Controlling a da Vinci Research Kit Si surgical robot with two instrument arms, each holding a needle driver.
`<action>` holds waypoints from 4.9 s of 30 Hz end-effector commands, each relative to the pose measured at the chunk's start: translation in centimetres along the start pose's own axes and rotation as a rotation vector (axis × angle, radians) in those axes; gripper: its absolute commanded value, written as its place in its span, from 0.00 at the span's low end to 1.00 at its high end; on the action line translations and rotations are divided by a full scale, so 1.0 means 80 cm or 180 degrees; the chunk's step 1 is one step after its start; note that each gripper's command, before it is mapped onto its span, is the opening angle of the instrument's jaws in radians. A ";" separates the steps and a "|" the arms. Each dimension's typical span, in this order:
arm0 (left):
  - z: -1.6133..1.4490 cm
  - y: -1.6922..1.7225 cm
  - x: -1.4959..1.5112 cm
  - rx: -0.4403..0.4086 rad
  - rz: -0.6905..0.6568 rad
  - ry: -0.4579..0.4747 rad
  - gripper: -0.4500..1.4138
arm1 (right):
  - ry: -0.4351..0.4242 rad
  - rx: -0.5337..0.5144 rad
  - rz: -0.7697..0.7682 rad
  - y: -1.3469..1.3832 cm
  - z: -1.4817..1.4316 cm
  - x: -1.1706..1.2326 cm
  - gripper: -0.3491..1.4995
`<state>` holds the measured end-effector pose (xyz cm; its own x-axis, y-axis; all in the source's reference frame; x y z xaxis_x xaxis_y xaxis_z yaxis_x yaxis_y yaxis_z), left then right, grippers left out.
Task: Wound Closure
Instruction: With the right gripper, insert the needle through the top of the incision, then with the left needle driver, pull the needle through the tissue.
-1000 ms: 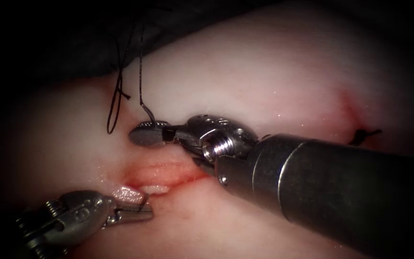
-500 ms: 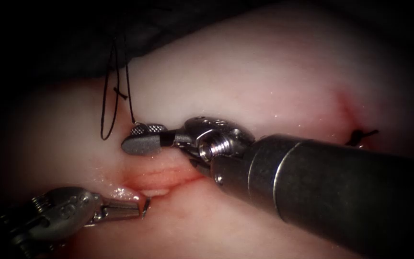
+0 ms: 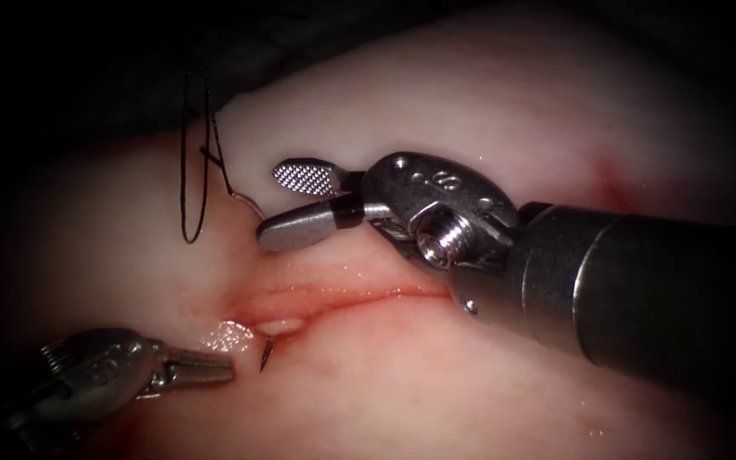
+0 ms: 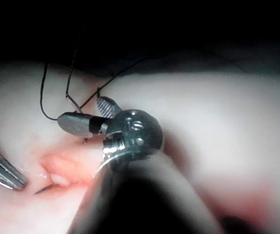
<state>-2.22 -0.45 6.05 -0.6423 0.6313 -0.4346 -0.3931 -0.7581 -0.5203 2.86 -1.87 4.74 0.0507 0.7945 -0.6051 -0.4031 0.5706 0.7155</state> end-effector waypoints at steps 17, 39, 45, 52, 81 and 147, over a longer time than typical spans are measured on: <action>0.0003 -0.0005 0.0008 0.0005 0.0005 0.0006 0.00 | -0.0373 -0.0151 -0.0478 -0.0026 0.0062 0.0011 0.40; -0.0001 -0.0005 0.0008 -0.0007 0.0006 0.0004 0.00 | -0.0467 -0.0136 0.0235 -0.0043 0.0072 -0.0022 0.00; -0.0001 -0.0007 0.0008 -0.0009 0.0007 0.0005 0.00 | -0.0426 -0.0034 0.0776 -0.0057 0.0069 -0.0050 0.00; -0.0001 -0.0008 0.0008 -0.0009 0.0008 0.0005 0.00 | -0.0502 0.0046 0.1249 -0.0078 0.0054 -0.0075 0.00; 0.0009 0.0030 0.0029 -0.0207 0.0792 0.0977 0.39 | 0.0280 0.0288 0.1104 0.0088 -0.0090 0.0042 0.57; -0.0060 0.0056 0.0172 -0.2418 -0.1485 0.1602 0.00 | 0.0208 0.0166 0.1100 0.0063 -0.0076 -0.0081 0.12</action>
<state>-2.89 0.14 4.71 -0.0886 0.9226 -0.3755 0.0971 -0.3672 -0.9251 1.96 -2.32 5.27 -0.1368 0.9292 -0.3435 -0.3423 0.2810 0.8966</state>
